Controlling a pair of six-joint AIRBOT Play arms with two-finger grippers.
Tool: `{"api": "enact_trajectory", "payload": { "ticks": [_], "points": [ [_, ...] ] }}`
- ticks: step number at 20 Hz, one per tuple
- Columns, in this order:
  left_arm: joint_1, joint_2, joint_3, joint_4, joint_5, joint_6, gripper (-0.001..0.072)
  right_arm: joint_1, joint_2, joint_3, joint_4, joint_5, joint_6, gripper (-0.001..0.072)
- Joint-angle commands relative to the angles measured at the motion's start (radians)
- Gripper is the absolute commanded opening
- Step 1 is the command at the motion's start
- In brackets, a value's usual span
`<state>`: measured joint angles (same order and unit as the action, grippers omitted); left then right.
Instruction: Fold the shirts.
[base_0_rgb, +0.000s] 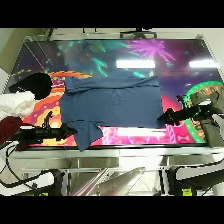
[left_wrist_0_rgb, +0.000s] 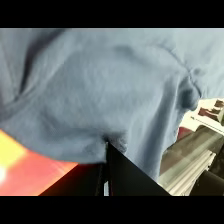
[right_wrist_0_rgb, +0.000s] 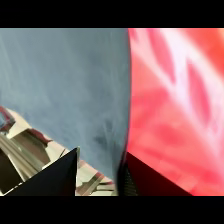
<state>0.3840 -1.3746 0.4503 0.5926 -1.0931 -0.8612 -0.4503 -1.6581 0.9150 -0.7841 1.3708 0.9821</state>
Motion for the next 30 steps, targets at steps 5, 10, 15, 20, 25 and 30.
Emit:
{"api": "enact_trajectory", "payload": {
  "ticks": [5, 10, 15, 20, 25, 30],
  "points": [
    [0.002, 0.016, 0.052, -0.205, -0.209, 0.108, 0.0028, 0.0, 0.032, -0.039, 0.196, 0.031, -0.112, 0.0009],
    [0.064, 0.17, 0.264, -0.193, -0.296, 0.016, 0.0027, -0.134, 0.16, 0.013, 0.196, 0.006, -0.065, 0.0008],
    [0.019, 0.11, 0.522, -0.2, -0.261, 0.011, 0.0027, -0.069, 0.172, 0.095, 0.376, -0.111, -0.121, 0.0009],
    [-0.088, -0.179, 0.834, -0.193, -0.219, 0.011, 0.0028, 0.14, 0.081, 0.251, 0.407, -0.424, -0.183, 0.0009],
    [-0.127, -0.472, 1.111, -0.194, -0.206, 0.011, 0.0028, 0.229, -0.132, 0.461, 0.407, -0.56, -0.19, 0.0009],
    [-0.128, -0.682, 1.32, -0.196, -0.198, 0.01, 0.0023, 0.227, -0.274, 0.537, 0.399, -0.564, -0.19, 0.001]
  ]
}}
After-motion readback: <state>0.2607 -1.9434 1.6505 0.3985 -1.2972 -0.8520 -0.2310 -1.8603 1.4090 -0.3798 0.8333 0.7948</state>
